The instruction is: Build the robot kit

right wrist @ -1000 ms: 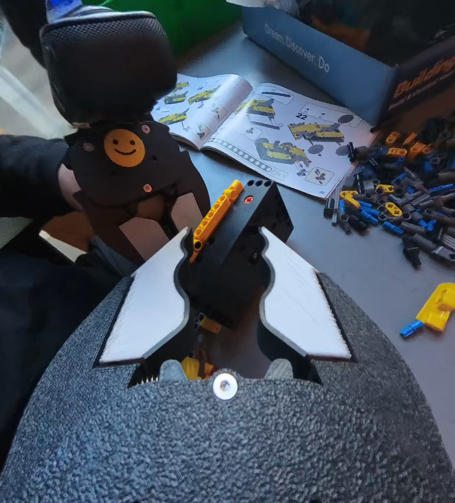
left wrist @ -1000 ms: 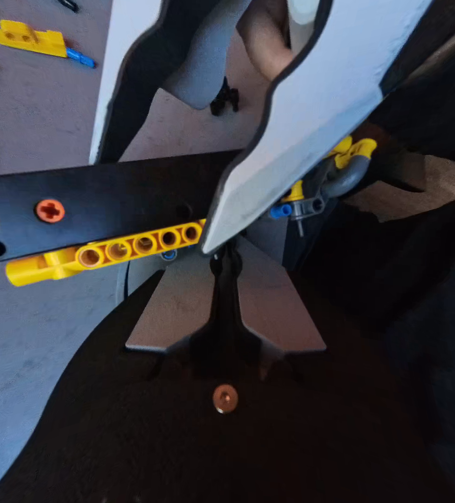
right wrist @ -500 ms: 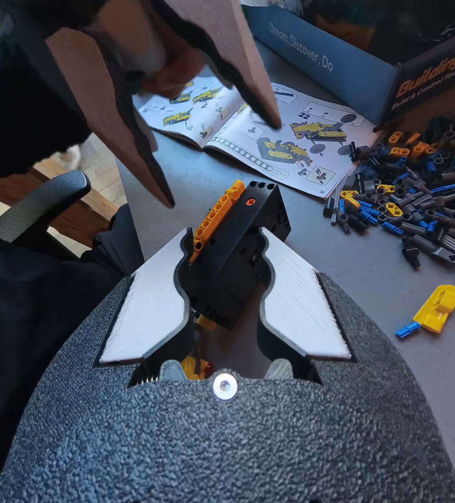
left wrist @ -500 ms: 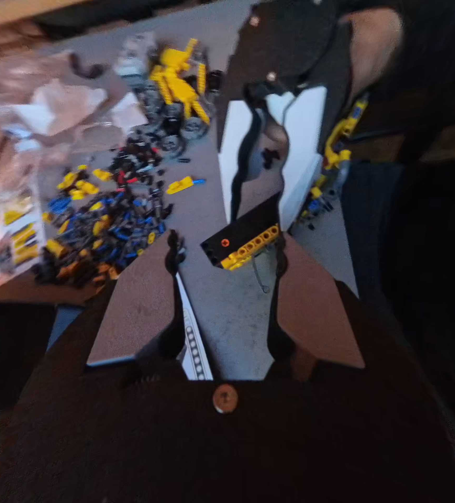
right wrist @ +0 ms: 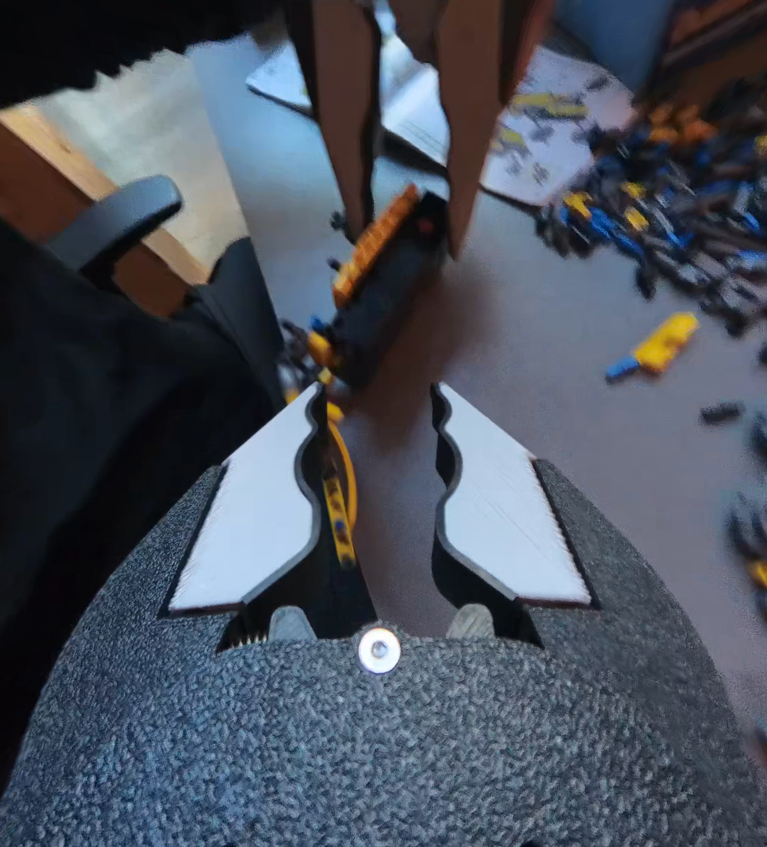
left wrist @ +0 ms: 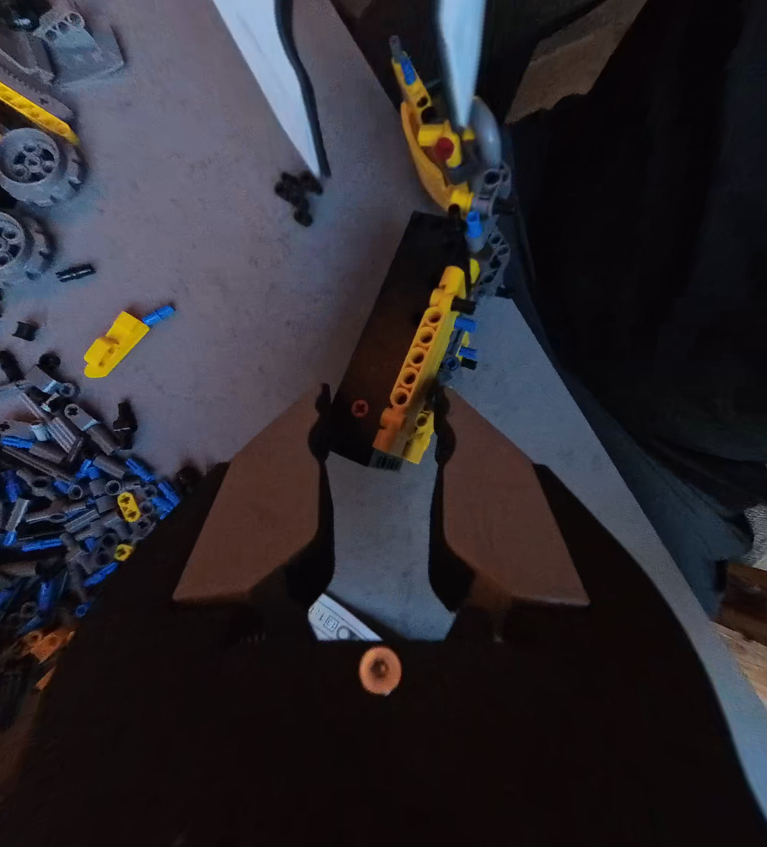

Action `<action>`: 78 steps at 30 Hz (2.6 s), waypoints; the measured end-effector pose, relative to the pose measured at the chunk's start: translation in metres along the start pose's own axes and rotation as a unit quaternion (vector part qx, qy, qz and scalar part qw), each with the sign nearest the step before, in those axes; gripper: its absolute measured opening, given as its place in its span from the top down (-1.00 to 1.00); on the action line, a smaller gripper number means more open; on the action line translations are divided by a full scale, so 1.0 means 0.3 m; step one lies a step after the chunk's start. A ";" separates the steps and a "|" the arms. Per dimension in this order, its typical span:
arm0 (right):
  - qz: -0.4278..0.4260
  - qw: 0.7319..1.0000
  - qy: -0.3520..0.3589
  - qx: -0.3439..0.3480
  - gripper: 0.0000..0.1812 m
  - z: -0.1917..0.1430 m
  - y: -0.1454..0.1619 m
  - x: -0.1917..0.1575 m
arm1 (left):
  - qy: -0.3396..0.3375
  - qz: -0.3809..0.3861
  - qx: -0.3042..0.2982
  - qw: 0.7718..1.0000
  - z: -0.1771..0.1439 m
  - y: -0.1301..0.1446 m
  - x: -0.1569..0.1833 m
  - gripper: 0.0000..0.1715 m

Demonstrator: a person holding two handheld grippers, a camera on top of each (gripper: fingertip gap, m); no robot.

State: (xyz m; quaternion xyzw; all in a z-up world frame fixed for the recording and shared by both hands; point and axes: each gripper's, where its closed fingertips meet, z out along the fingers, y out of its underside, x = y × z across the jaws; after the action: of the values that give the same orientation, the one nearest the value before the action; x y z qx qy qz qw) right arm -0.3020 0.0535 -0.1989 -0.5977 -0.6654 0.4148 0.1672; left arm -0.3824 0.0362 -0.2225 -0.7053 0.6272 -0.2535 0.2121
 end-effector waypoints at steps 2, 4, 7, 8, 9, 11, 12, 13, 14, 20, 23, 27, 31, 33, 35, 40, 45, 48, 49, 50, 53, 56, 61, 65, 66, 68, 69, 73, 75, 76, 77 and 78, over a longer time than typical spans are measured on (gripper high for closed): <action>0.013 0.999 0.011 -0.041 0.27 -0.039 0.086 0.010 | -0.014 0.014 0.002 1.000 -0.002 0.001 0.006 0.51; -0.010 0.996 0.004 -0.085 0.22 -0.047 0.149 -0.021 | -0.020 0.021 -0.007 1.000 -0.003 0.005 0.008 0.51; -0.040 0.985 -0.024 -0.166 0.68 -0.020 0.242 -0.085 | -0.041 0.024 -0.037 0.998 -0.011 0.014 -0.013 0.52; -0.046 0.981 -0.021 -0.188 0.85 -0.013 0.268 -0.103 | -0.057 0.019 -0.046 0.997 -0.019 0.024 -0.035 0.52; -0.050 0.981 -0.024 -0.184 0.85 -0.001 0.265 -0.144 | -0.072 0.010 -0.048 0.996 -0.025 0.034 -0.051 0.52; -0.062 0.989 -0.062 -0.117 0.89 0.052 0.183 -0.285 | -0.102 -0.007 -0.038 0.994 -0.035 0.040 -0.080 0.51; -0.061 0.993 -0.067 -0.074 0.94 0.098 0.120 -0.339 | -0.113 -0.011 -0.032 0.993 -0.036 0.039 -0.086 0.51; -0.051 0.997 -0.051 -0.025 0.98 0.156 0.047 -0.360 | -0.123 -0.017 -0.025 0.992 -0.035 0.036 -0.089 0.51; -0.033 0.999 -0.021 0.017 0.99 0.222 -0.017 -0.348 | -0.135 -0.025 -0.019 0.990 -0.034 0.032 -0.098 0.51; -0.066 0.996 0.035 0.049 0.84 0.468 -0.104 -0.328 | -0.212 -0.001 -0.023 0.977 -0.040 0.032 -0.091 0.52; -0.126 0.989 0.034 0.070 0.83 0.358 -0.049 -0.388 | -0.256 0.049 -0.038 0.965 -0.054 0.051 -0.040 0.52; -0.126 0.986 0.050 0.094 0.82 0.155 0.028 -0.310 | -0.263 0.061 -0.028 0.963 -0.068 0.067 -0.027 0.52; -0.092 0.980 0.137 0.114 0.66 0.022 0.049 -0.082 | -0.253 0.071 -0.008 0.965 -0.072 0.063 -0.041 0.51; -0.083 0.983 0.126 0.107 0.41 0.045 0.054 -0.037 | -0.247 0.067 -0.005 0.967 -0.068 0.059 -0.048 0.51; -0.072 0.989 0.106 0.078 0.32 0.113 0.073 -0.015 | -0.243 0.068 -0.012 0.968 -0.069 0.059 -0.053 0.50; -0.087 0.990 0.114 0.014 0.52 0.244 0.082 -0.021 | -0.247 0.027 -0.012 0.969 -0.106 0.058 -0.084 0.47; -0.118 0.981 0.152 0.004 0.57 0.268 0.062 -0.029 | -0.262 -0.029 0.086 0.961 -0.199 -0.015 -0.046 0.49; -0.135 0.978 0.162 0.000 0.52 0.258 0.056 -0.041 | -0.254 -0.044 0.149 0.955 -0.200 -0.091 0.048 0.42; -0.138 0.978 0.157 0.005 0.51 0.254 0.051 -0.053 | -0.258 -0.046 0.157 0.952 -0.194 -0.104 0.073 0.39; -0.142 0.977 0.157 0.015 0.53 0.248 0.041 -0.063 | -0.264 -0.050 0.165 0.949 -0.187 -0.114 0.092 0.40; -0.155 0.975 0.155 0.027 0.54 0.244 0.022 -0.092 | -0.265 -0.085 0.185 0.942 -0.131 -0.124 0.117 0.47; -0.160 0.976 0.146 0.026 0.51 0.252 0.021 -0.115 | -0.264 -0.091 0.146 0.949 -0.054 -0.069 0.124 0.47; -0.146 0.982 0.107 0.053 0.49 0.282 0.009 -0.175 | -0.254 -0.089 0.113 0.956 -0.024 0.009 0.140 0.58; -0.162 0.979 0.114 0.046 0.49 0.285 0.018 -0.173 | -0.253 -0.113 0.109 0.955 -0.044 0.073 0.143 0.61; -0.164 0.978 0.117 0.047 0.49 0.275 0.020 -0.166 | -0.259 -0.121 0.112 0.952 -0.054 0.086 0.141 0.61; -0.160 0.979 0.120 0.048 0.50 0.249 0.029 -0.152 | -0.266 -0.134 0.125 0.946 -0.074 0.100 0.149 0.58; -0.159 0.979 0.122 0.045 0.49 0.233 0.037 -0.143 | -0.271 -0.141 0.131 0.943 -0.083 0.106 0.152 0.56; -0.159 0.976 0.141 0.049 0.48 0.120 0.056 -0.093 | -0.299 -0.165 0.143 0.929 -0.107 0.132 0.165 0.51; -0.135 0.975 0.171 0.052 0.52 0.026 0.073 -0.018 | -0.320 -0.188 0.155 0.915 -0.124 0.133 0.166 0.47; -0.115 0.975 0.185 0.046 0.54 -0.020 0.095 0.031 | -0.333 -0.203 0.164 0.906 -0.134 0.130 0.167 0.45; -0.095 0.976 0.194 0.037 0.59 -0.058 0.123 0.076 | -0.345 -0.220 0.173 0.896 -0.147 0.124 0.167 0.41; -0.077 0.978 0.194 0.028 0.62 -0.084 0.150 0.112 | -0.350 -0.232 0.189 0.888 -0.156 0.106 0.174 0.38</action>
State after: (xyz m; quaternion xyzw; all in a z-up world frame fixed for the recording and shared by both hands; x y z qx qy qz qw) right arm -0.2619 0.0910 -0.2268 -0.6093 -0.6523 0.2950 0.3409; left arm -0.4321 -0.0186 -0.2007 -0.8203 0.2710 -0.1460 0.4821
